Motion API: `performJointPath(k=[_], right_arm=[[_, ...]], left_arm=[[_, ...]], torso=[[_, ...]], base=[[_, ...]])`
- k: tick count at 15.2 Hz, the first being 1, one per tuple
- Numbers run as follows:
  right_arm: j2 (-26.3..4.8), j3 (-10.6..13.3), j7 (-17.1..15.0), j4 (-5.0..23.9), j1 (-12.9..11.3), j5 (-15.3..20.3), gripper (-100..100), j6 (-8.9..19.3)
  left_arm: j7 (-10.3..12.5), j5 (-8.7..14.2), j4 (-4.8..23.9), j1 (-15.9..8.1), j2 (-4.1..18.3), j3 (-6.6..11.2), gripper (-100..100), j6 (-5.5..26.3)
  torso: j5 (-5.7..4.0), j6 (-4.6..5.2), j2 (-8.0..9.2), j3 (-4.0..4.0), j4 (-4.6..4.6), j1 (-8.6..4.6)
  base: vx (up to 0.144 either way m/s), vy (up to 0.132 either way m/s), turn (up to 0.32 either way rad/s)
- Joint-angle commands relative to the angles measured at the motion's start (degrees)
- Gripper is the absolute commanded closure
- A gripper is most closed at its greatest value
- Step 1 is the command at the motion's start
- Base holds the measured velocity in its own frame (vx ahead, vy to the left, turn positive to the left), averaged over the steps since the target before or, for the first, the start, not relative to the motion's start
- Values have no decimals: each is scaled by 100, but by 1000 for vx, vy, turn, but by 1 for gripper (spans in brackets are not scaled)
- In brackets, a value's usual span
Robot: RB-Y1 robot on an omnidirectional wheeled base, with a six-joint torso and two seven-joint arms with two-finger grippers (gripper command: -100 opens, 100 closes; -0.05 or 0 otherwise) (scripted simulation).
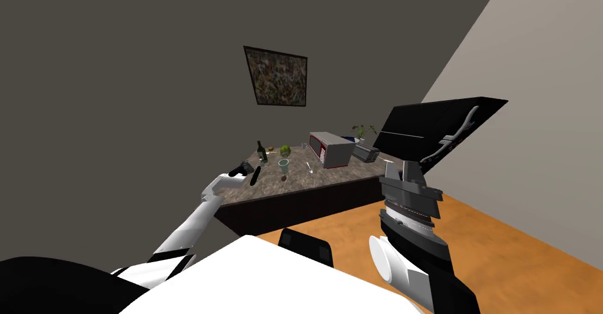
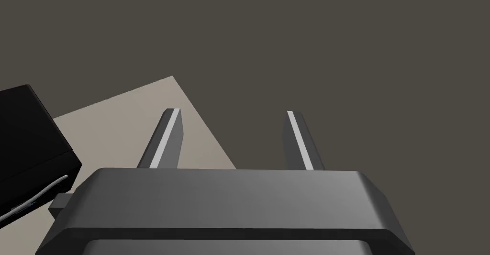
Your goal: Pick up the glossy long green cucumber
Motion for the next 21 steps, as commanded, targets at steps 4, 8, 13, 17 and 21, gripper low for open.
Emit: performJointPath(k=[4,8,13,17,21], right_arm=[[0,0,0,0,0,0,0,0],[0,0,0,0,0,0,0,0],[0,0,0,0,0,0,0,0],[0,0,0,0,0,0,0,0],[0,0,0,0,0,0,0,0]], left_arm=[[397,43,282,-149,135,136,-100,522],[924,142,819,-437,396,363,-100,1039],[1306,190,1084,-574,521,474,-100,1551],[1597,237,1345,-706,641,583,-100,1948],[2089,325,1852,-951,864,793,-100,2423]], torso=[[-1,0,0,0,0,-1],[0,-1,1,1,0,1],[0,3,2,1,1,1],[0,2,2,1,1,1],[1,-1,3,2,1,3]], base=[[2,-14,-123],[2,-15,-169],[1,-10,-123],[0,-7,-128],[-2,-5,-145]])
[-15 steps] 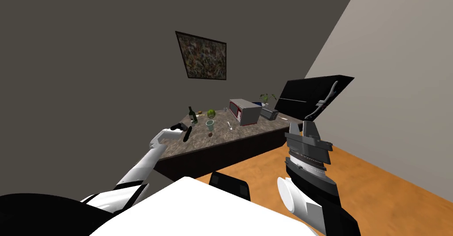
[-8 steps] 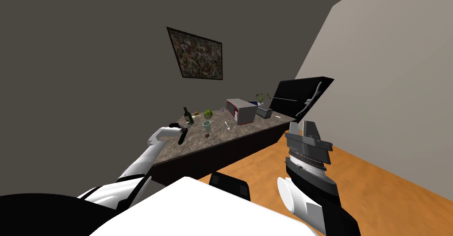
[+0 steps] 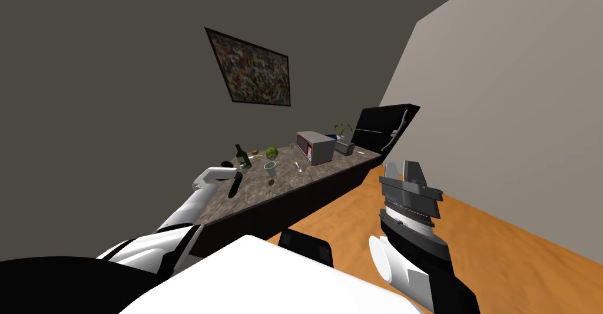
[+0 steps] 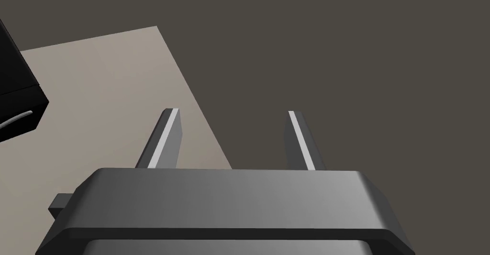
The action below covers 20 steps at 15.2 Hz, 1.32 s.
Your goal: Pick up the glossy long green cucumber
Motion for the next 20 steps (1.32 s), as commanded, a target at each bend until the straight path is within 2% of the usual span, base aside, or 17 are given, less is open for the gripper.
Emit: performJointPath(k=[1,2,3,5,6,8,9,11,12,13,14,15,16,18,19,20], right_arm=[[0,0,0,0,0,0,0,0],[0,0,0,0,0,0,0,0],[0,0,0,0,0,0,0,0],[0,0,0,0,0,0,0,0],[0,0,0,0,1,0,0,0],[0,0,0,0,0,0,0,0],[0,0,0,0,1,0,0,0],[0,0,0,0,0,0,0,0],[0,0,0,0,0,0,0,0],[0,0,0,0,0,0,0,0],[0,0,0,0,0,0,0,0],[0,0,0,0,0,0,0,0],[0,0,0,0,0,0,0,0],[0,0,0,0,0,0,0,0],[0,-1,0,0,1,0,0,0],[0,0,0,0,0,0,0,0]], left_arm=[[245,30,199,-104,86,71,-100,286],[245,30,199,-104,86,71,-100,364],[473,72,408,-215,188,171,-100,530],[507,72,443,-215,188,171,-100,685],[741,111,679,-318,282,267,-100,857],[757,111,679,-318,282,267,-100,993],[994,147,907,-412,369,359,-100,1163],[994,147,907,-412,369,359,-100,1288],[1217,181,1123,-498,449,446,-100,1497],[1217,181,1123,-498,449,446,-100,1567],[1418,212,1328,-575,520,528,-100,1701],[1425,212,1328,-575,520,528,-100,1829],[1617,240,1497,-643,583,603,-100,1968],[1617,240,1520,-643,583,603,-100,2072],[1791,266,1696,-704,638,672,-100,2279],[1791,266,1696,-704,638,672,-100,2295]], torso=[[0,0,0,0,0,0],[0,-1,0,0,0,0],[0,-3,0,0,0,1],[0,0,0,0,0,1],[1,-3,1,1,0,2],[1,-2,2,1,0,3],[1,-4,2,1,0,3],[1,-1,3,2,1,4],[1,-4,3,2,1,4],[1,-1,3,2,1,5],[1,-2,3,2,1,5],[1,-1,5,3,1,6],[2,-3,6,3,1,8],[3,-3,7,4,1,9],[3,-5,7,4,2,9],[2,-2,6,4,1,8]], base=[[-2,-3,-154],[-2,-1,-70],[-4,-3,-153],[-4,1,-128],[-5,1,-128],[-6,5,-105],[-8,4,-115],[-9,7,-107],[-9,6,-113],[-10,8,-129],[-13,14,-157],[-15,16,-128],[-19,17,-141],[-16,16,-83],[-15,10,-87],[-14,12,-92]])
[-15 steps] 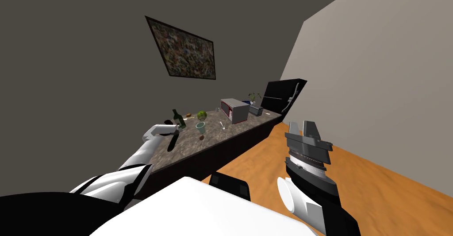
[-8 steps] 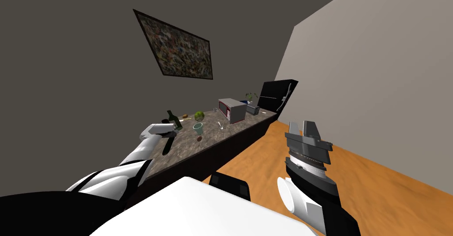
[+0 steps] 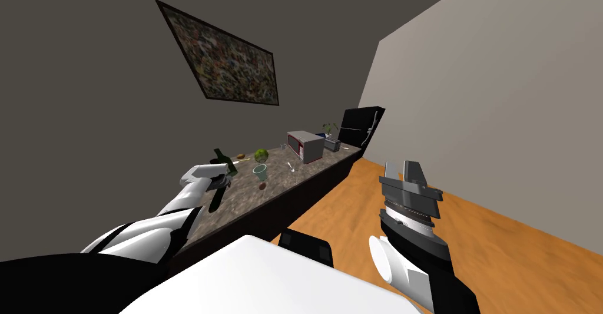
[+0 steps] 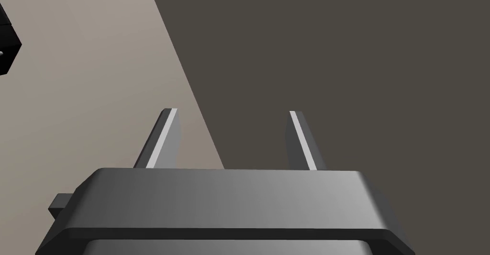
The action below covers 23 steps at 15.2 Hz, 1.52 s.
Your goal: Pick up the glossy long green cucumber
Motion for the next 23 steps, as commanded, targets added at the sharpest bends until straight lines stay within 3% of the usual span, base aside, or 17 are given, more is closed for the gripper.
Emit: performJointPath(k=[1,9,10,11,19,20,21,23], right_arm=[[0,0,0,0,0,0,0,0],[0,0,0,0,0,0,0,0],[0,0,0,0,0,0,0,0],[0,0,0,0,0,0,0,0],[0,0,0,0,-1,0,0,0],[0,0,0,0,-1,0,0,0],[0,0,0,0,0,0,0,0],[0,0,0,0,0,0,0,0]], left_arm=[[223,43,177,-48,67,102,-100,286],[687,110,664,-192,193,289,-100,937],[606,100,657,-206,201,256,-100,823],[849,115,657,-202,137,130,-100,822],[1375,143,600,-176,-29,-174,-100,768],[1273,138,602,-175,-5,-120,-100,779],[1303,140,597,-174,-10,-130,100,779],[1304,138,597,-172,-7,-130,100,780]], torso=[[0,0,0,0,0,0],[1,-1,1,1,0,6],[1,-1,0,0,0,6],[1,-2,-2,-1,0,4],[6,-1,28,16,6,23],[5,-1,26,15,6,22],[4,-3,19,11,5,17],[3,-1,3,3,2,5]], base=[[-14,14,-106],[-15,21,-81],[-5,16,-21],[-40,50,-88],[-78,63,-92],[-40,36,-39],[-15,14,-4],[-4,4,2]])
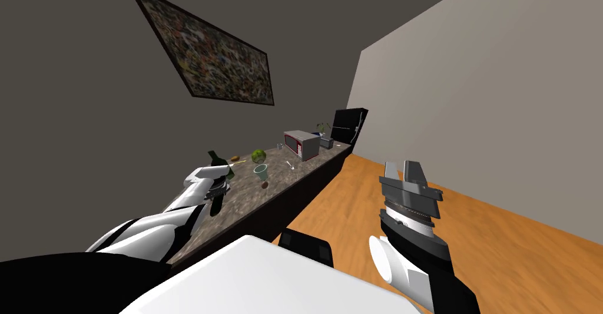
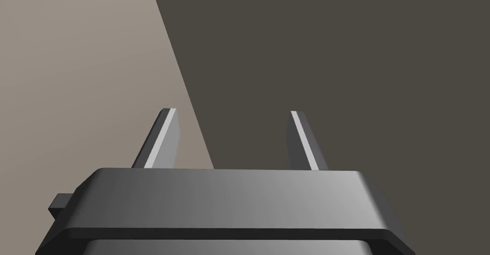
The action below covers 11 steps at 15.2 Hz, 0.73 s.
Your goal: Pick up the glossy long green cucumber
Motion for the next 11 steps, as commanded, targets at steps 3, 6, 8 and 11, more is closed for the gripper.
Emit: performJointPath(k=[3,6,8,11], right_arm=[[0,0,0,0,0,0,0,0],[1,0,0,0,2,0,0,0],[1,0,0,-1,2,0,0,0],[1,0,0,-1,2,0,0,0]], left_arm=[[-224,-12,38,-17,75,132,100,19],[-375,-20,54,-24,122,219,100,35],[-525,-28,70,-32,170,306,100,50],[-570,-27,60,-26,188,347,100,65]], torso=[[-1,0,-4,-2,-1,-2],[-10,-6,-32,-16,-4,-32],[-14,0,-43,-22,-6,-41],[-17,2,-37,-20,-5,-42]], base=[[17,-10,40],[92,-78,125],[106,-78,88],[60,-60,69]])
